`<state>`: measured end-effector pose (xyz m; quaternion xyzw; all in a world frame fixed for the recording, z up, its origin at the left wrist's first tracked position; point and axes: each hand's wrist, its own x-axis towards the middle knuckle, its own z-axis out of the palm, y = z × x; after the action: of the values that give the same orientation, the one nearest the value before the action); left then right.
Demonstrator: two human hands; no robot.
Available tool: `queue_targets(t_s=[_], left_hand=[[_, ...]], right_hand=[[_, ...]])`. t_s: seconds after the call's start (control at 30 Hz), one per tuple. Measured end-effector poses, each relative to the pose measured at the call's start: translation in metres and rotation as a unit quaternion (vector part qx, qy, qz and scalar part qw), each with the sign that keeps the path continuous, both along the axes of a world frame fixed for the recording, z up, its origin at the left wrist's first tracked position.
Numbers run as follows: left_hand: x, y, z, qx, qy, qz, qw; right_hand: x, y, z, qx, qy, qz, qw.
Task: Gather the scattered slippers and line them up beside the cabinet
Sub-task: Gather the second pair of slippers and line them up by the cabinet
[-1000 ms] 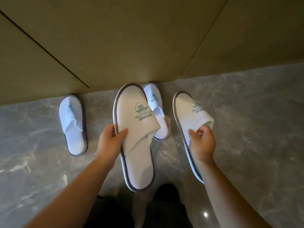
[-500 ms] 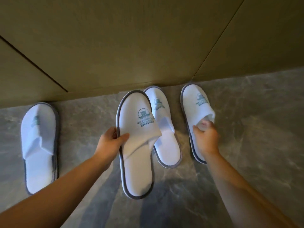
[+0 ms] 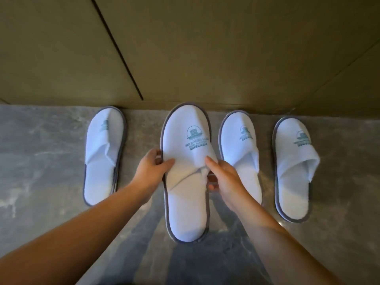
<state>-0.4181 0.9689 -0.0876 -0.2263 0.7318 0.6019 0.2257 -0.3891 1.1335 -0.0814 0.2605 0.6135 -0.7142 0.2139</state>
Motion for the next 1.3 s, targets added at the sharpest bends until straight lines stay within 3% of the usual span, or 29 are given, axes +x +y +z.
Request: queue_targets(t_s=[0.23,0.43,0.53,0.73,0.9,1.0,1.13,1.23,1.3], left_hand=[[0.006,-0.051,-0.006,-0.093,0.014,-0.051,0.994],[0.003,-0.111,-0.023,-0.28,0.056,-0.109,0.952],[0.017,-0.136,-0.041,-0.343,0.02,-0.139,0.929],[0.035,-0.16,-0.07,-0.382,-0.006,-0.155,0.911],[0.042,-0.163,-0.078,-0.375,-0.04,-0.185,0.908],[0.041,-0.159,-0.076,-0.377,-0.044,-0.181,0.907],[0.036,-0.142,-0.062,-0.393,0.02,-0.187,0.9],[0.025,-0.105,-0.046,-0.253,0.068,-0.178,0.949],[0.015,-0.073,-0.035,-0.107,0.031,-0.158,0.981]], right_hand=[[-0.011,-0.048,-0.022,0.068,0.0,0.018,0.998],[-0.042,-0.066,-0.041,0.147,-0.016,0.006,0.989],[-0.047,-0.091,-0.063,0.149,-0.049,-0.007,0.988],[-0.055,-0.113,-0.087,0.142,-0.071,-0.085,0.984],[-0.046,-0.089,-0.086,0.132,-0.075,-0.104,0.983],[-0.044,-0.071,-0.085,0.182,-0.061,-0.112,0.975],[-0.042,-0.065,-0.077,0.162,-0.061,-0.112,0.978],[-0.037,-0.062,-0.063,0.118,-0.052,-0.106,0.986],[-0.032,-0.053,-0.051,0.089,-0.037,-0.1,0.99]])
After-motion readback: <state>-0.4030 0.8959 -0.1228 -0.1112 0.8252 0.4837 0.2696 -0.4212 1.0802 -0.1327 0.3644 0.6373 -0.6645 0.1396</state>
